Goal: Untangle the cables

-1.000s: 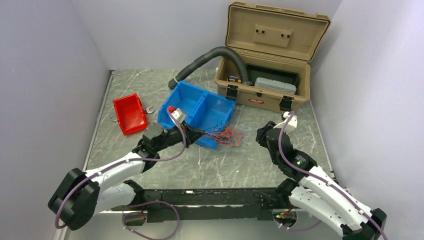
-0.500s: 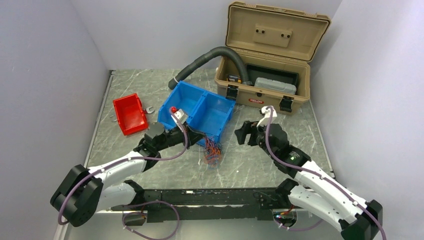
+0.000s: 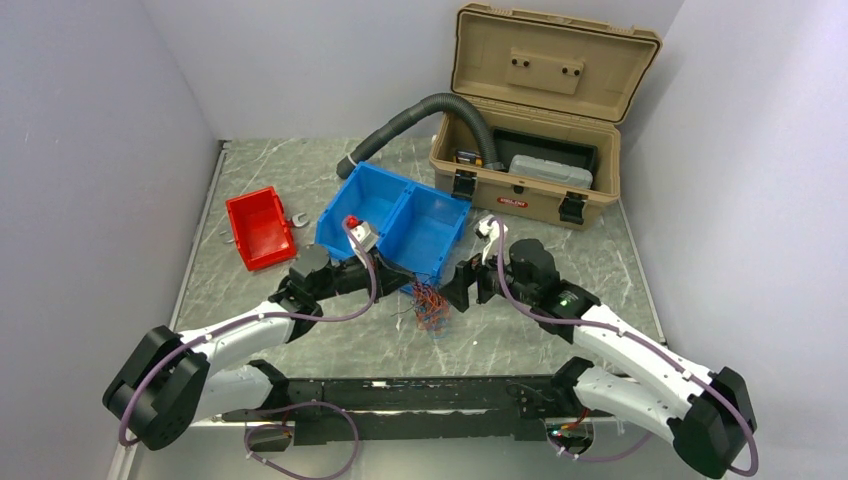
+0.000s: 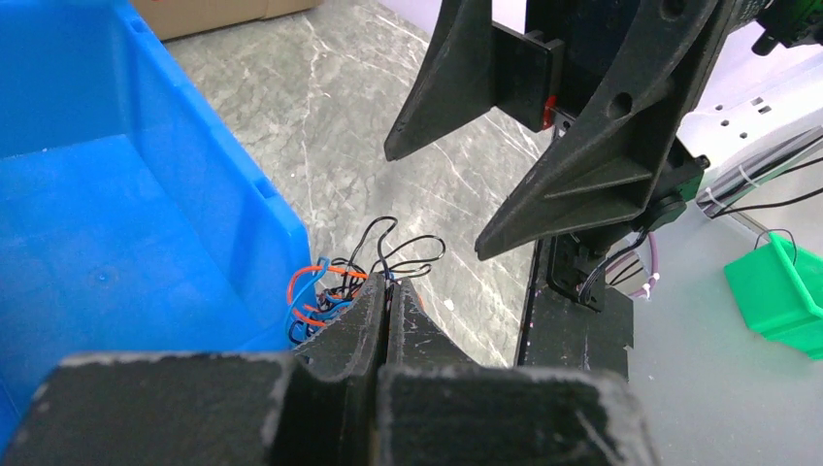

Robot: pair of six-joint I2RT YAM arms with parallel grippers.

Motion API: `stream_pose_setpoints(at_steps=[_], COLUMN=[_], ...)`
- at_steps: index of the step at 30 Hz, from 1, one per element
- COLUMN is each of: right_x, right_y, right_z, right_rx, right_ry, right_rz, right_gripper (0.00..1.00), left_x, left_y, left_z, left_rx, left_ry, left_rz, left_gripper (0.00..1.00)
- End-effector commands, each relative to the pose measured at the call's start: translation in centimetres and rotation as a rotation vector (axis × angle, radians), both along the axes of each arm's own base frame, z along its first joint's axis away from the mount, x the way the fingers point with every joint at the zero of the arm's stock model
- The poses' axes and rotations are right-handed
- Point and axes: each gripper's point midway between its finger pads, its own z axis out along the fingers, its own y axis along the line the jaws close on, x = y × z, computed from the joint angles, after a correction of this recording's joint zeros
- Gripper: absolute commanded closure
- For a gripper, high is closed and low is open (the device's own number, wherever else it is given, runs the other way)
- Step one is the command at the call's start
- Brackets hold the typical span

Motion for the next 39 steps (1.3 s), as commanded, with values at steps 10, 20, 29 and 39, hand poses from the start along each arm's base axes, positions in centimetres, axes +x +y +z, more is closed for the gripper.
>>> stream_pose_setpoints(at_steps=[10,20,29,39], right_x=[0.2,0.2,-0.3,-0.1], right_y=[3.7,4.3,5.4,3.4], right_z=[-1.0,0.1,-1.1,5.0], right_rx=[0.069,0.096,0.078,0.176], right_ry=[-0.018,-0.037,-0.013,-0.105], right_rz=[0.050,0.040,0.075,-0.028], right_gripper=[0.22,0.61,0.60,1.00], left_x=[-0.4,-0.9,-2.1,-0.8], left_y=[-0.4,-0.1,0.3,1.0], left_z=[3.2,3.9,5.1,4.8], left_rx=[-0.067,-0.086,-0.123,-0.095], left_ry=[-0.114,-0.148,-0.191,-0.173], left_rz=[-0.041,-0.043,-0.073,0.021], left_gripper=[1.00,1.00,1.00,0.38])
